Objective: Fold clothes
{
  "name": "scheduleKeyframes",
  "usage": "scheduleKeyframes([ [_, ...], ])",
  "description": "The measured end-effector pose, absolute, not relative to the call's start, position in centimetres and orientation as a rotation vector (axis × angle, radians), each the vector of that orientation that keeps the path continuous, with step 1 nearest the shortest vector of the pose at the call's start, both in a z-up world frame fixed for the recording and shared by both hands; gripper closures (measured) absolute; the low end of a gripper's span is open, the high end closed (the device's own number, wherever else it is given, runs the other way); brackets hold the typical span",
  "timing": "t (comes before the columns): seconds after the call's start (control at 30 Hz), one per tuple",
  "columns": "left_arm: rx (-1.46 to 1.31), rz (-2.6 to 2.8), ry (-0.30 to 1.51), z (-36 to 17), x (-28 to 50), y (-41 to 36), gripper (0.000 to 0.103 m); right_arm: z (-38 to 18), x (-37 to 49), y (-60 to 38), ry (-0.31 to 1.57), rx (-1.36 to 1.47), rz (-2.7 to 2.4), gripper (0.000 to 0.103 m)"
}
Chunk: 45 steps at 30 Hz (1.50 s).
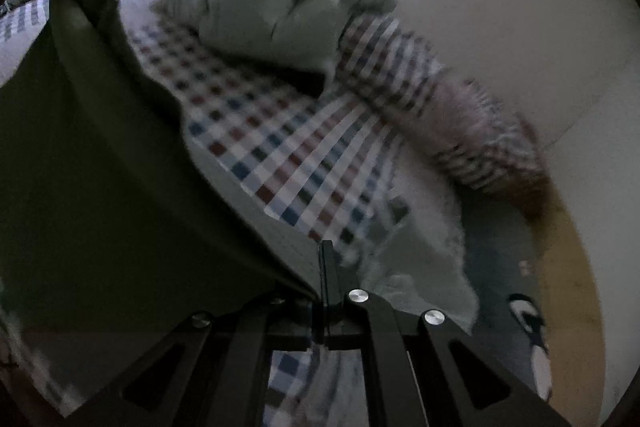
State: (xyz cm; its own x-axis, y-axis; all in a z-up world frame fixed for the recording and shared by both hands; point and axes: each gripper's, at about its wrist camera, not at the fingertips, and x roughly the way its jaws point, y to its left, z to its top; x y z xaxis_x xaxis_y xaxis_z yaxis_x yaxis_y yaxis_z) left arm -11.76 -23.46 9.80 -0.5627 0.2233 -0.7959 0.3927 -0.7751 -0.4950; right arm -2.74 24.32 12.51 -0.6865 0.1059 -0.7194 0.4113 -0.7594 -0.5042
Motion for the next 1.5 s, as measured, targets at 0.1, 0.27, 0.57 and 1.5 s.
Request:
scheduleKeyframes([
  [0.1,1.487,-2.423,0.938,5.9,-15.1,-22.6,0.102,9.4,-7.9,24.7,0.969,1.258,-2.474,0.103],
  [0.27,1.566,-2.367,0.864,1.1,-17.4,-21.9,0.101,5.2,-11.7,26.2,0.838,1.420,-2.430,0.103],
  [0.57,1.215,-2.632,0.922,4.3,-11.7,-24.5,0.060,1.0,-16.5,30.2,0.517,1.624,-2.496,0.056],
  [1.5,1.377,-2.953,0.404,2.9,-0.5,-13.7,0.056,0.0,-13.5,21.7,0.164,1.535,-2.558,0.081],
])
